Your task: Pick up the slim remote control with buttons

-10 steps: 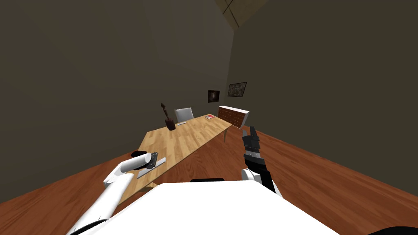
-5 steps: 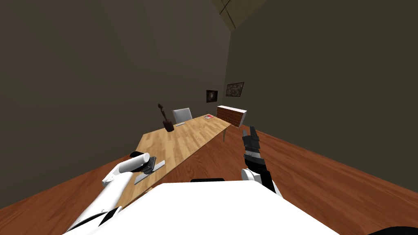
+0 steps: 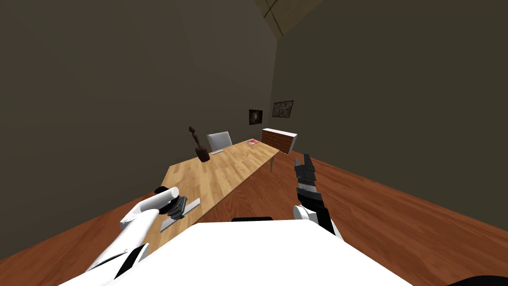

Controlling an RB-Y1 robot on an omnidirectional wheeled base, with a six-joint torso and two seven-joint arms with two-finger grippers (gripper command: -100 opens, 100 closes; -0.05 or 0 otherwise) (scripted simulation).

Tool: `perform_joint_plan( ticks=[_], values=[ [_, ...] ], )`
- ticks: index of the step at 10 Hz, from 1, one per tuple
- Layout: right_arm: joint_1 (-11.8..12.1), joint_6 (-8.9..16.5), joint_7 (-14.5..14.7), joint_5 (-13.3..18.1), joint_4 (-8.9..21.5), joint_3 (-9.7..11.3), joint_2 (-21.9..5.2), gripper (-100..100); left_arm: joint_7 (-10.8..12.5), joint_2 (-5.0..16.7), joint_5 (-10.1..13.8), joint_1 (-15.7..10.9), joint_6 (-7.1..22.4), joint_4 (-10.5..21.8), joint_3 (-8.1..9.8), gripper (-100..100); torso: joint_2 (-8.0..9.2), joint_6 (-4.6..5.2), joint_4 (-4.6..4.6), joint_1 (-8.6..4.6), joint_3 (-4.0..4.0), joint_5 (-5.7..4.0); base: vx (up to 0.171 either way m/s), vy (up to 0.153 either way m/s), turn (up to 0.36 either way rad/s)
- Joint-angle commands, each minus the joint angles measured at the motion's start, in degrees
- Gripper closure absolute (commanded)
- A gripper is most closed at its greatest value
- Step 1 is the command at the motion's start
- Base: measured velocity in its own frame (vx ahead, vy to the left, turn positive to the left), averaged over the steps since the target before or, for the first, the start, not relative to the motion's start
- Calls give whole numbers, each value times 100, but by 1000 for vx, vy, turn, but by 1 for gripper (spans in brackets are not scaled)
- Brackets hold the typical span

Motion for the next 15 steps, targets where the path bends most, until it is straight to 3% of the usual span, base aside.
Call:
perform_joint_plan(
  ticks=[1, 4, 7, 8, 9, 12, 13, 14, 15],
  values=[
    [0, 0, 0, 0, 0, 0, 0, 0, 10, 49, 50, -57, 223, 246, 62, -100, 0, 0, 0, 0, 0, 0, 5, 63, -132],
    [0, 0, 0, 0, 0, 0, 0, 0, 4, 161, 125, -170, 495, 623, 143, -100, -2, -1, 0, -1, -1, 0, 9, 56, -73],
    [0, 0, 0, 0, 0, 0, 0, 0, 2, 198, 143, -213, 565, 746, 161, -100, -2, -1, 0, -9, -1, -1, 5, 31, -31],
    [0, 0, 0, 0, 0, 0, 0, 0, 0, 201, 145, -218, 573, 761, 162, 0, -1, -2, 0, -16, -1, -3, 0, 0, 0],
    [0, 0, 0, 0, 0, 0, 1, 0, 12, 109, 113, -216, 397, 866, 114, -100, 0, -2, 0, -21, 0, -4, 6, 21, 4],
    [1, 0, 0, 0, 0, 0, 0, 0, 26, -5, 73, -215, 177, 999, 54, -100, -3, -1, -1, -11, -2, -2, 10, 34, 1],
    [1, 0, 0, 0, 0, 0, 0, 0, 33, 12, 87, -177, 272, 897, 75, -100, -3, -2, -1, -10, -2, -1, 3, 15, -1],
    [0, 0, 0, 0, 0, 0, 0, 0, 32, 6, 86, -175, 249, 904, 73, 100, -1, -2, 0, -17, -1, -3, 0, 0, 0],
    [0, 0, 0, 0, 0, 0, 1, 0, 33, 5, 86, -173, 255, 905, 73, 100, -1, 0, 1, -20, 0, -3, -1, -2, 11]
  ],
)
